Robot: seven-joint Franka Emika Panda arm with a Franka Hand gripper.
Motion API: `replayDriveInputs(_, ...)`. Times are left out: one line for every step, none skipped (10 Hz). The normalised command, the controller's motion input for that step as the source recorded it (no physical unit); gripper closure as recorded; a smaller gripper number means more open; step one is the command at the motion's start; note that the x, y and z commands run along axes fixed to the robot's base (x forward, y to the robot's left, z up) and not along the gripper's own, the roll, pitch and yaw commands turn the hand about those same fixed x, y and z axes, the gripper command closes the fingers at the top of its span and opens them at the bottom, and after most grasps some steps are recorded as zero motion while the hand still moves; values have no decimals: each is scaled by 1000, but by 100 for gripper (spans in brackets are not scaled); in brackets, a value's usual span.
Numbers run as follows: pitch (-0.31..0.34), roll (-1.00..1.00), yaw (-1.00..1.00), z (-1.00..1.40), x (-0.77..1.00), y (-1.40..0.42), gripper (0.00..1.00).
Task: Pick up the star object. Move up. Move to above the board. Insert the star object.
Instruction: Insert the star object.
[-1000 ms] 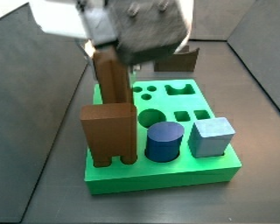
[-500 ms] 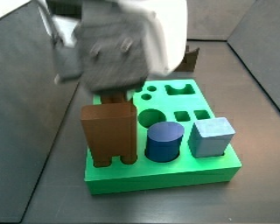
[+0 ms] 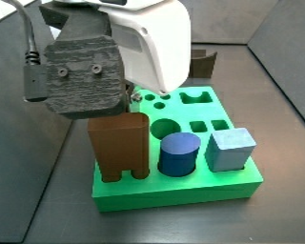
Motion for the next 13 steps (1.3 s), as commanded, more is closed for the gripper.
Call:
replayDriveInputs(-136, 0, -591, -514, 23, -77, 100)
replayDriveInputs(-129, 0, -969, -643, 20, -17, 100)
replayDriveInputs(-96, 1, -1000, -637, 0, 0, 100)
replayDriveInputs(-33, 0, -520, -180, 0, 37, 100)
replayDriveInputs(0, 0, 0, 0, -26, 43, 100)
replayDriveInputs(0, 207, 131, -391, -17, 157, 100)
replayDriveInputs(0, 209, 194, -380, 0, 166, 100)
replayDriveInputs(0, 23, 0, 0, 0, 0, 100)
replayDriveInputs(0, 11, 0, 0, -3, 0, 100)
replayDriveInputs(-3, 101, 0, -351, 0, 0, 100)
replayDriveInputs(-20, 116, 0, -520, 14, 0, 100)
replayDriveInputs(-14, 134, -51, -611, 74, 0, 100)
replayDriveInputs(0, 173, -174, -614, 171, -34, 100)
